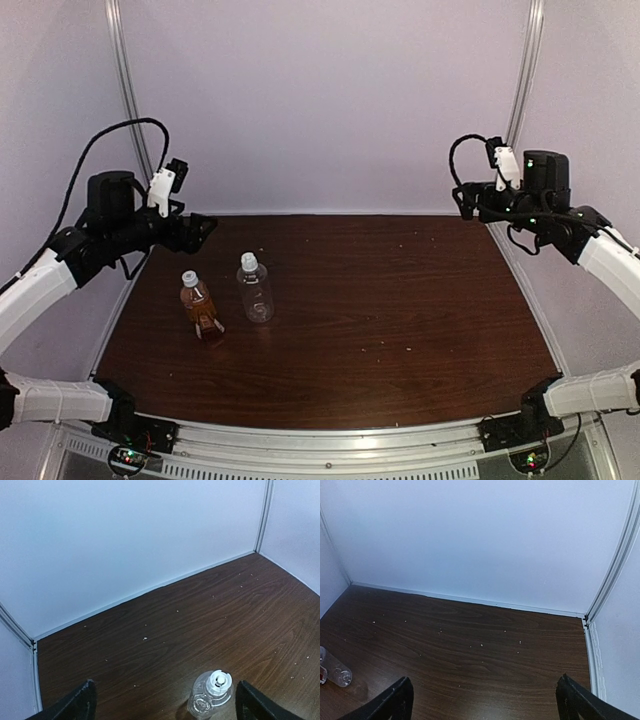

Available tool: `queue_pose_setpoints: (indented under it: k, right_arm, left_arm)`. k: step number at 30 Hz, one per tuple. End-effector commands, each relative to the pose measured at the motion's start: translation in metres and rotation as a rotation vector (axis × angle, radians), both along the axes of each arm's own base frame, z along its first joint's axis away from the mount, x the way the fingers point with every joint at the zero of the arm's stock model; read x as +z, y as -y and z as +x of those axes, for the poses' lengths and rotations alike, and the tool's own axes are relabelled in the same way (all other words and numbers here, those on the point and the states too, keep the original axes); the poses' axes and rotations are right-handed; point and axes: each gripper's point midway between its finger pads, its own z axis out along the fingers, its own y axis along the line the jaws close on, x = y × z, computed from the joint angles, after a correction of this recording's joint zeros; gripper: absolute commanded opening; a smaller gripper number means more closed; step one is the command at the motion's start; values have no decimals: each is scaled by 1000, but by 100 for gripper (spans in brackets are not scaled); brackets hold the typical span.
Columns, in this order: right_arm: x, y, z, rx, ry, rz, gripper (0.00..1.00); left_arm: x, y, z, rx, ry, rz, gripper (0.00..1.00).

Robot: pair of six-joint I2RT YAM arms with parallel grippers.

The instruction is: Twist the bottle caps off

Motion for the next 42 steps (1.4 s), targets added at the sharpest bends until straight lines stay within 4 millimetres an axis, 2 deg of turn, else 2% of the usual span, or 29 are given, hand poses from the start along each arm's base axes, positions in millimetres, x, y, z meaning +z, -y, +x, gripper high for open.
queue_pose_setpoints:
  k: [1,7,14,22,27,33,38,42]
  right_arm:
    - [0,-9,-2,39,-28,14,100]
    - [-6,-13,1,55,-47,16,100]
    - [-8,-23,2,95,-48,40,100]
    - [-18,-35,4,153,-90,50,100]
    - [-17,-34,-1,160,-90,43,100]
    - [-16,-38,-4,185,-80,48,100]
    - [-17,-39,-4,189,-84,45,100]
    - [-17,-39,-4,191,-83,48,100]
  left_arm:
    - [7,23,-7,-87,-2,68,98]
    - [-21,71,-29,-265,-119,180,96]
    - [-57,94,-19,-289,-315,240,87]
    - [-97,101,-1,-263,-466,321,79]
    - [-113,100,4,-230,-517,336,74]
    - [-120,95,10,-212,-546,324,57]
    - [-121,93,17,-205,-546,303,48]
    - [-124,93,19,-212,-560,291,34]
